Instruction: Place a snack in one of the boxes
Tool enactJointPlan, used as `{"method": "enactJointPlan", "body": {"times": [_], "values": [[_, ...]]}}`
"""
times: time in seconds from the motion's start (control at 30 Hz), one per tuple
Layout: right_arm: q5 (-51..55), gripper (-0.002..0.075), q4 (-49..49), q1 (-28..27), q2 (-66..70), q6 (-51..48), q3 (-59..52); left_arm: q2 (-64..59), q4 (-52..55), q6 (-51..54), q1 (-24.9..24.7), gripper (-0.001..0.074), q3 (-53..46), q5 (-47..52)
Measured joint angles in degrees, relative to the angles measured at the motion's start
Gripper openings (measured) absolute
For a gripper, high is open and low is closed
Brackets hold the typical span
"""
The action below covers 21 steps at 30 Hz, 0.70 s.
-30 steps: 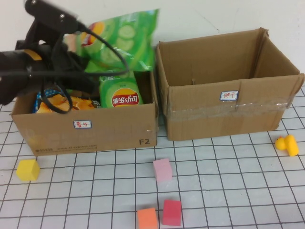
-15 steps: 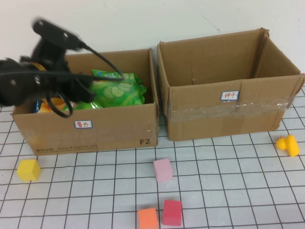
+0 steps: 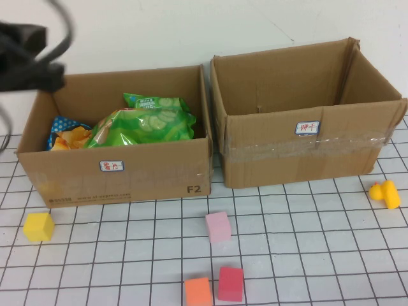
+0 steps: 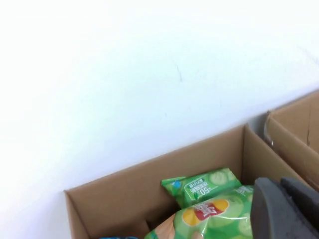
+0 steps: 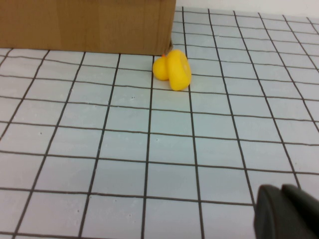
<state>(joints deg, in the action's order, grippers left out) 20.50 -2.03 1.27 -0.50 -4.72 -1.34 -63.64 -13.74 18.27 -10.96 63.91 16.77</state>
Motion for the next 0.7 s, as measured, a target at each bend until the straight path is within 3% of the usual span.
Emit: {"method": "enactJointPlan", "body": {"times": [0.2, 0.4, 0.7], "values": [[0.0, -0.0001, 0.0, 0.0, 0.0, 0.0, 0.0, 13.1, 0.0, -2.0, 0.0, 0.0000, -18.1, -10.0], [0.0, -0.0001, 0.0, 0.0, 0.0, 0.0, 0.0, 22.5, 1.8, -0.3, 0.0, 0.0000, -34.5, -11.7], [0.0, -0.0001, 0.0, 0.0, 0.0, 0.0, 0.0, 27.5, 1.8, -0.3, 0.0, 0.0000, -43.6, -11.7]]}}
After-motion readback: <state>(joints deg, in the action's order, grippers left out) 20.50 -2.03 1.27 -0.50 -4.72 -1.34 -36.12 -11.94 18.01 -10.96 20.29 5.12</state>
